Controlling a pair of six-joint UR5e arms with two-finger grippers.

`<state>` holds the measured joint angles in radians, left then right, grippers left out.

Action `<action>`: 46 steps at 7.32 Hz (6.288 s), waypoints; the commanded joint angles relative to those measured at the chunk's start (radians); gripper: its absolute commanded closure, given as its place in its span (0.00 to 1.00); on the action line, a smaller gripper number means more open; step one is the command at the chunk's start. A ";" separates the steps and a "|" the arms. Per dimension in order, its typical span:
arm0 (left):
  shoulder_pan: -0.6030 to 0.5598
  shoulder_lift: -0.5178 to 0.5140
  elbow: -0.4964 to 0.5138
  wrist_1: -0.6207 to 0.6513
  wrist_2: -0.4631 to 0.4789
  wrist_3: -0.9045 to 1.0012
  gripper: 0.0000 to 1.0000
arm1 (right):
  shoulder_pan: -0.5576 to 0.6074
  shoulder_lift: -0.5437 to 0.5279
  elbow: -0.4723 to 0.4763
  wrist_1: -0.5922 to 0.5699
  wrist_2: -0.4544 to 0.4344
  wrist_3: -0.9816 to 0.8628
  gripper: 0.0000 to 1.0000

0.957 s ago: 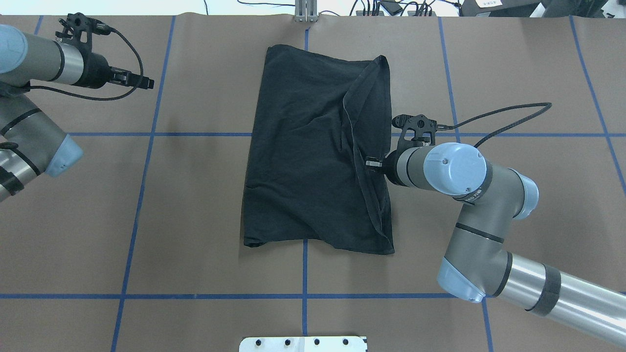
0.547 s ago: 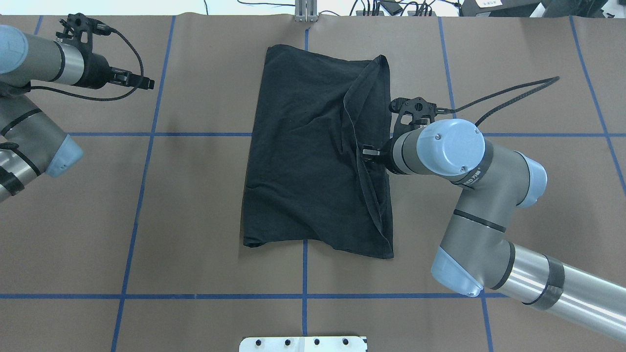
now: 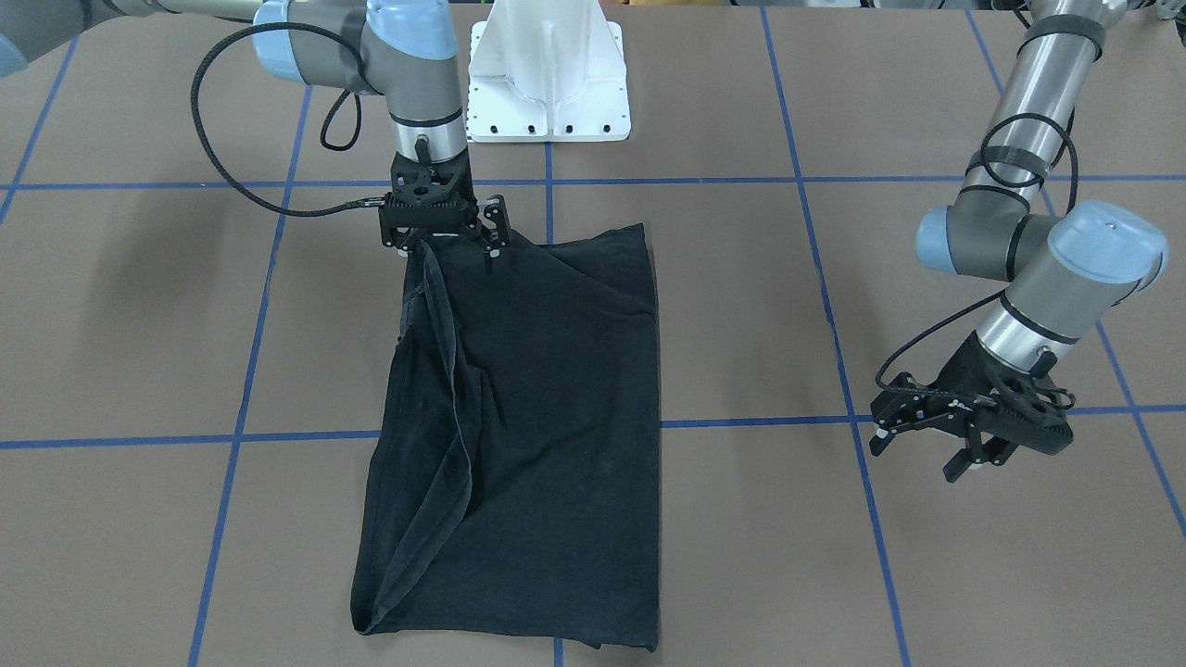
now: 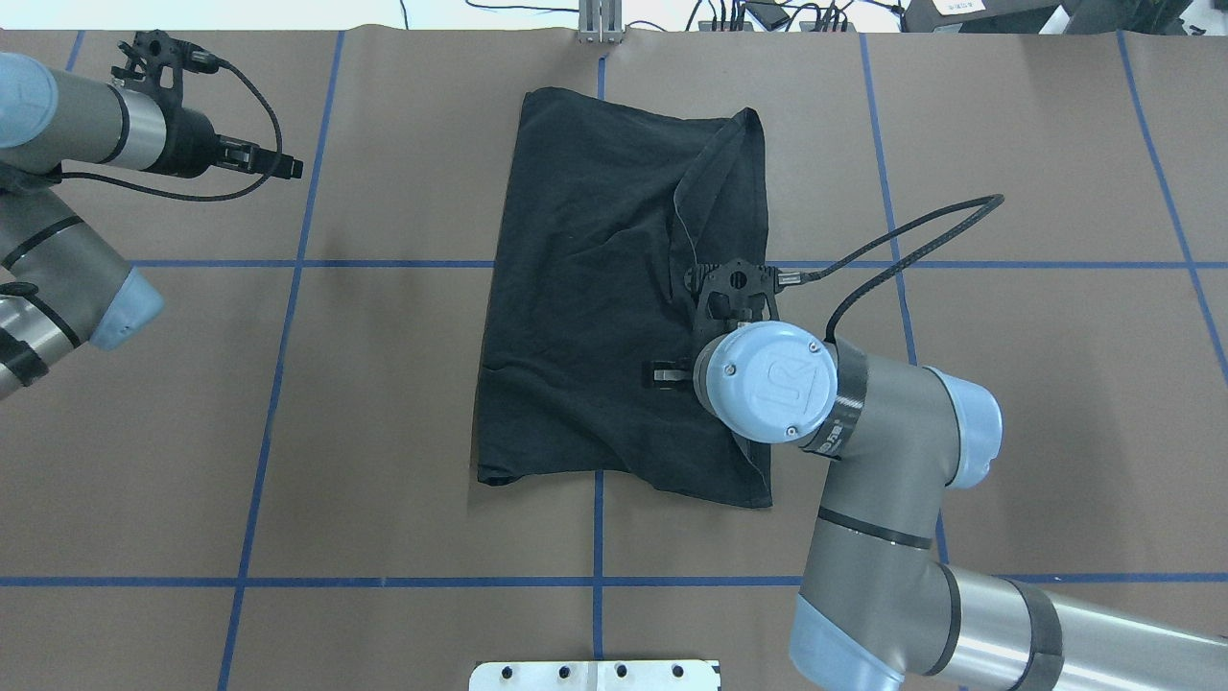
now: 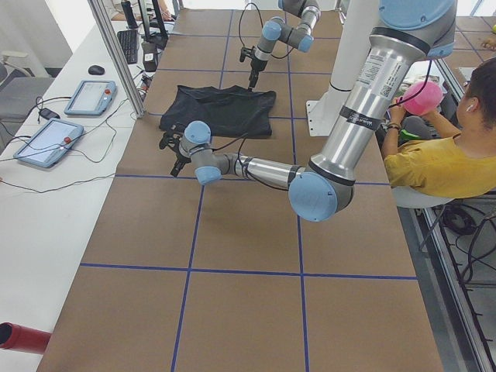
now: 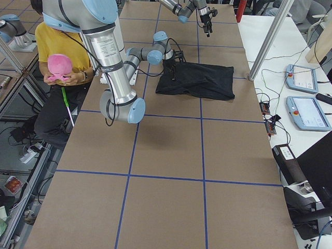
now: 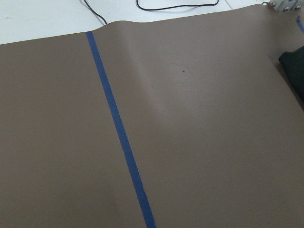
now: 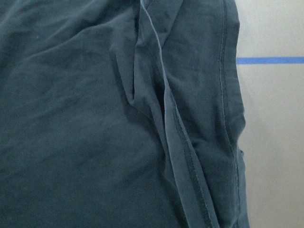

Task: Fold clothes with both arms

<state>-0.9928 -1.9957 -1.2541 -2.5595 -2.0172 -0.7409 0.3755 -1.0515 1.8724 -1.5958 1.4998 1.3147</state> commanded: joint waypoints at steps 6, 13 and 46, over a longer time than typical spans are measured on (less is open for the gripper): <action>0.003 0.000 0.005 -0.001 0.000 0.000 0.00 | -0.073 -0.071 0.005 -0.032 -0.009 -0.207 0.68; 0.006 0.000 0.007 0.001 0.000 0.000 0.00 | -0.090 -0.088 0.007 -0.032 -0.015 -0.209 0.70; 0.787 0.106 -0.539 0.274 0.459 -0.885 0.41 | 0.065 -0.294 0.343 0.082 0.060 -0.028 0.00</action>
<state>-0.2219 -1.8781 -1.8021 -2.2857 -1.5608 -1.6153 0.4402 -1.3394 2.2140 -1.5151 1.5603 1.2863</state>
